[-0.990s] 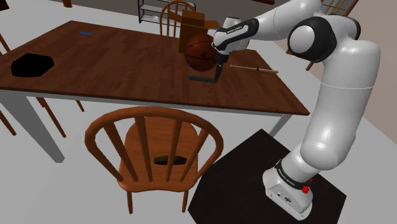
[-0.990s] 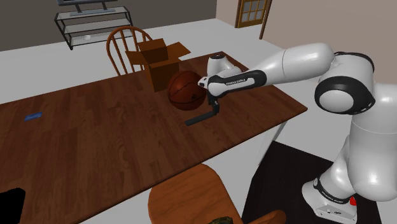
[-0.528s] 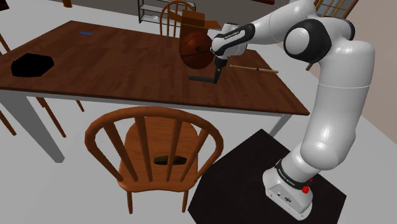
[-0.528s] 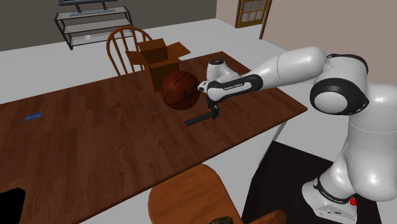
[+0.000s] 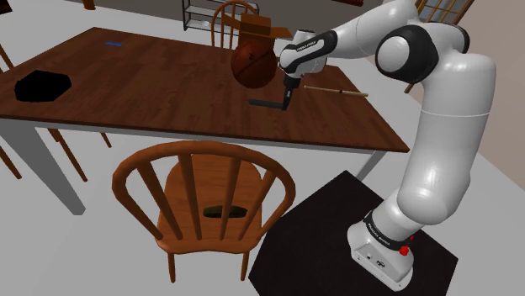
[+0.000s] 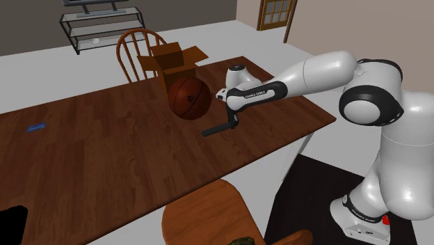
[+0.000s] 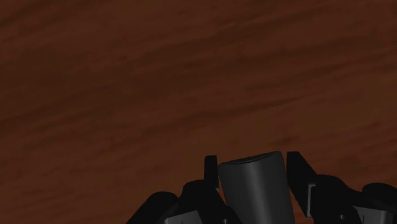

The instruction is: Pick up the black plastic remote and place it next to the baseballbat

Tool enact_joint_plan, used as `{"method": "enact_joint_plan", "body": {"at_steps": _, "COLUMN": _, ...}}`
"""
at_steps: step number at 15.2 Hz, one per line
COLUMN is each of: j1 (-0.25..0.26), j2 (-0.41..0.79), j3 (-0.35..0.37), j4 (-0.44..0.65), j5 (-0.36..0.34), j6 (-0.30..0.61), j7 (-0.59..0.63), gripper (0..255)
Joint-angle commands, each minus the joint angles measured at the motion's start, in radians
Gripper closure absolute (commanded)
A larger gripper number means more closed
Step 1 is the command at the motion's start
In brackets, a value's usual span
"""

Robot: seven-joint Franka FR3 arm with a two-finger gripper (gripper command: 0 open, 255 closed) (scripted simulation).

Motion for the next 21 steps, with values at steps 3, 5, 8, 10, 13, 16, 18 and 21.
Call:
{"method": "enact_joint_plan", "body": {"at_steps": 3, "j1": -0.002, "j2": 0.006, "j3": 0.0, "j4": 0.004, "j5": 0.0, "j6": 0.001, "j7": -0.001, "gripper": 255}}
{"method": "enact_joint_plan", "body": {"at_steps": 5, "j1": -0.002, "j2": 0.006, "j3": 0.0, "j4": 0.003, "j5": 0.0, "j6": 0.002, "j7": -0.001, "gripper": 255}}
{"method": "enact_joint_plan", "body": {"at_steps": 8, "j1": 0.001, "j2": -0.013, "j3": -0.003, "j4": 0.005, "j5": -0.005, "j6": -0.018, "j7": 0.003, "gripper": 255}}
{"method": "enact_joint_plan", "body": {"at_steps": 10, "j1": 0.002, "j2": -0.026, "j3": -0.005, "j4": 0.014, "j5": -0.009, "j6": -0.04, "j7": 0.005, "gripper": 255}}
{"method": "enact_joint_plan", "body": {"at_steps": 13, "j1": 0.004, "j2": -0.044, "j3": -0.008, "j4": 0.029, "j5": -0.015, "j6": -0.073, "j7": 0.009, "gripper": 255}}
{"method": "enact_joint_plan", "body": {"at_steps": 16, "j1": 0.006, "j2": -0.061, "j3": -0.011, "j4": 0.046, "j5": -0.021, "j6": -0.106, "j7": 0.012, "gripper": 255}}
{"method": "enact_joint_plan", "body": {"at_steps": 18, "j1": 0.007, "j2": -0.072, "j3": -0.012, "j4": 0.058, "j5": -0.024, "j6": -0.129, "j7": 0.014, "gripper": 255}}
{"method": "enact_joint_plan", "body": {"at_steps": 21, "j1": 0.007, "j2": -0.087, "j3": -0.014, "j4": 0.079, "j5": -0.029, "j6": -0.163, "j7": 0.017, "gripper": 255}}
